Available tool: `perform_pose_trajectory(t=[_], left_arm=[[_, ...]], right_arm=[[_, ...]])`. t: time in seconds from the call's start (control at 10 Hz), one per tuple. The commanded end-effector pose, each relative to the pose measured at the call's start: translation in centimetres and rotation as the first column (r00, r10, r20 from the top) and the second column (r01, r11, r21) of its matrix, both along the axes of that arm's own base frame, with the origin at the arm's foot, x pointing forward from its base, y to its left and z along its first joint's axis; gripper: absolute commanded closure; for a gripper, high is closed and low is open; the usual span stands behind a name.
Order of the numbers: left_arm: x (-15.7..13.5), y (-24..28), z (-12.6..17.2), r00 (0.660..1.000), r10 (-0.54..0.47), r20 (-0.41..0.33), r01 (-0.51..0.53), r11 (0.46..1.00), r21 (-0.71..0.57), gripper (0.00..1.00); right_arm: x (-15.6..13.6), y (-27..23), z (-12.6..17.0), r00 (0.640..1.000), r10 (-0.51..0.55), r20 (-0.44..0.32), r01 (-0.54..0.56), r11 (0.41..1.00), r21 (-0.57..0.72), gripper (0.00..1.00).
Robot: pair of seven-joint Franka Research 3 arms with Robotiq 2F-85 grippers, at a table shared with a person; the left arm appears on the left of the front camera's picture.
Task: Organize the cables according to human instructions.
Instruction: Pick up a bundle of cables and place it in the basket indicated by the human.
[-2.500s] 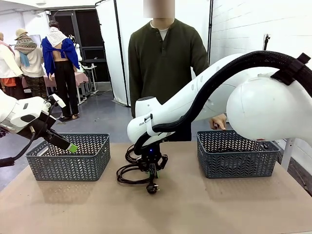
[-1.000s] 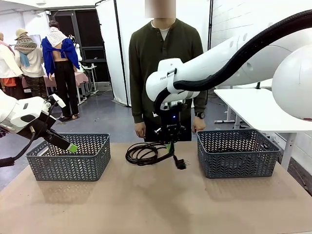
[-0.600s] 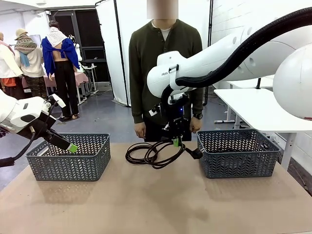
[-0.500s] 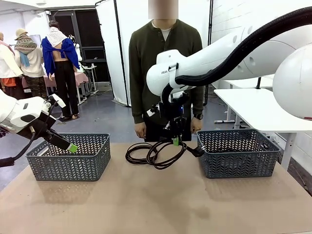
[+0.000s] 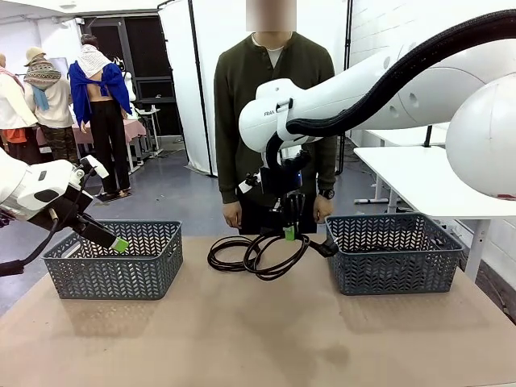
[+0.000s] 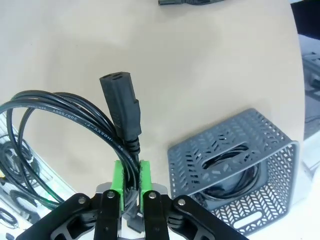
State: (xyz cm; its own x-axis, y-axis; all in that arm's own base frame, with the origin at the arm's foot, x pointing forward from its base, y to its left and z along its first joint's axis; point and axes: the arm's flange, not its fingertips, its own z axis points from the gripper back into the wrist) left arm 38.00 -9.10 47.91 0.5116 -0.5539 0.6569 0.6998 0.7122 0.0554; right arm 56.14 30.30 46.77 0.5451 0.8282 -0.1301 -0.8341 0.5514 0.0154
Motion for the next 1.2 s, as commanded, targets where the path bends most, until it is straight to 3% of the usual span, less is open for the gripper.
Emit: perform_pose_trajectory(t=[0.0, 0.2, 0.5, 0.8, 1.1], left_arm=[[0.1, 0.1, -0.1, 1.000, 0.008, -0.010, -0.009, 1.000, -0.015, 0.00], [0.1, 0.1, -0.1, 1.000, 0.008, -0.010, -0.009, 1.000, -0.015, 0.00], [0.1, 0.1, -0.1, 1.000, 0.008, -0.010, -0.009, 1.000, -0.015, 0.00], [0.1, 0.1, -0.1, 1.000, 0.008, -0.010, -0.009, 1.000, -0.015, 0.00], [0.1, 0.1, -0.1, 1.000, 0.008, -0.010, -0.009, 1.000, -0.015, 0.00]], right_arm=[[0.0, -0.3, -0.2, 1.000, -0.014, 0.019, 0.014, 1.000, -0.004, 1.00], [0.0, -0.1, 0.0, 1.000, -0.001, 0.000, 0.001, 1.000, 0.000, 1.00], [1.0, -3.8, 2.2, 0.998, 0.052, 0.030, -0.050, 0.997, -0.051, 1.00], [2.6, -7.9, 3.8, 0.985, 0.172, -0.011, -0.173, 0.984, -0.049, 1.00], [5.3, -13.9, 4.9, 0.958, 0.288, 0.002, -0.288, 0.957, -0.029, 1.00]])
